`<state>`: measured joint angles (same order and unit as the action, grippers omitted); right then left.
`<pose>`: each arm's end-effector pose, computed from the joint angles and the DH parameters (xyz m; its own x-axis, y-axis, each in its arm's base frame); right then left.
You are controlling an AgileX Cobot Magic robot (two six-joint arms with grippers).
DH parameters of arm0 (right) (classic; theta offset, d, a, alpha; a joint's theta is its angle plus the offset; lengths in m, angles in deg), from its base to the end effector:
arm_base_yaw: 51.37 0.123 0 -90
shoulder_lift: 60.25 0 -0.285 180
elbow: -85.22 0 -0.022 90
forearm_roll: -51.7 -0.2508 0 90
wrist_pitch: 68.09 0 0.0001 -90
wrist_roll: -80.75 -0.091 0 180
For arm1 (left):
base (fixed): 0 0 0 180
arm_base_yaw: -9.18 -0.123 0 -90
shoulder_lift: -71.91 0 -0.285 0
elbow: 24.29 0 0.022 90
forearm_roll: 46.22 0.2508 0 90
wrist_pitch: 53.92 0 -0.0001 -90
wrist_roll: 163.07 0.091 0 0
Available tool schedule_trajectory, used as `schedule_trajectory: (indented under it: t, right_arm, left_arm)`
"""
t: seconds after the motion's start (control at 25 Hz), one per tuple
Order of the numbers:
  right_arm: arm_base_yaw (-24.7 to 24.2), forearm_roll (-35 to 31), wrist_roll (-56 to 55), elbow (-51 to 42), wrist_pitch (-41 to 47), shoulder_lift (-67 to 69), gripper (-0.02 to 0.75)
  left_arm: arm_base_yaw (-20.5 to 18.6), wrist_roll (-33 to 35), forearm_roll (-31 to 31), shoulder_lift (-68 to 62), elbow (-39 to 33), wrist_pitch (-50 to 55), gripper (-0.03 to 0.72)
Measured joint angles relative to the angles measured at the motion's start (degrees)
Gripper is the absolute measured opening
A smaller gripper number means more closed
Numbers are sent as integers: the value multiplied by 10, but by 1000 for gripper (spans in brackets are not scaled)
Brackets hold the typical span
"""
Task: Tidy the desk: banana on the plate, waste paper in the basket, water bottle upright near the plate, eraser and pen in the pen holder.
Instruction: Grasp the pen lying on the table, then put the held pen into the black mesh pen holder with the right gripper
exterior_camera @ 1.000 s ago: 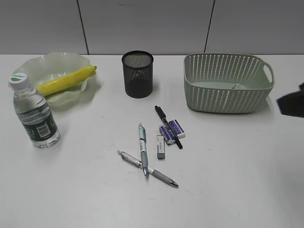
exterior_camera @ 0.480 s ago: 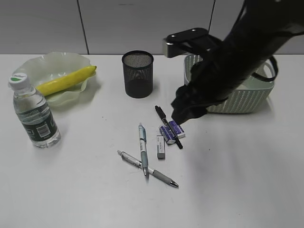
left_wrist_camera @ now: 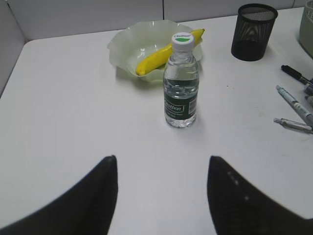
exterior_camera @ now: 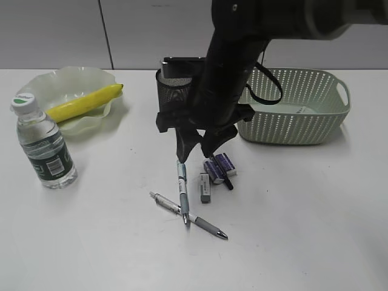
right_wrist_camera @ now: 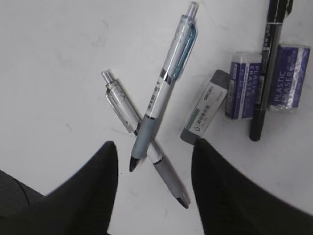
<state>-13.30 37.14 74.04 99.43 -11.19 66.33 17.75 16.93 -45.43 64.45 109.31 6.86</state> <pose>0.3251 0.2790 0.1896 -0.9080 -0.3943 -0.1416 -0.4183 0.8730 0.2507 -0.0101 0.0026 0.2877 -0.4113 0.0688 -0.9089 0.1410 0.9900 0.0111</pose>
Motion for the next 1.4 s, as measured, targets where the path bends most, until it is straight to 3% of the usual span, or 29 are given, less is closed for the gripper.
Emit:
schedule_trajectory:
  t: [0.28,0.56,0.68,0.92,1.4]
  right_arm:
    - [0,0,-21,108,59,109,393]
    - [0,-5,-24,151,94,187,386]
    - [0,-9,-25,154,94,198,321]
    - [0,-10,-25,162,92,200,115]
    - [0,3,-25,291,126,192,116]
  left_arm:
    - [0,0,0,0,0,0,435]
    - [0,0,0,0,0,0,435]
    - [0,0,0,0,0,0,435]
    - [0,0,0,0,0,0,435]
    - [0,0,0,0,0,-1,435]
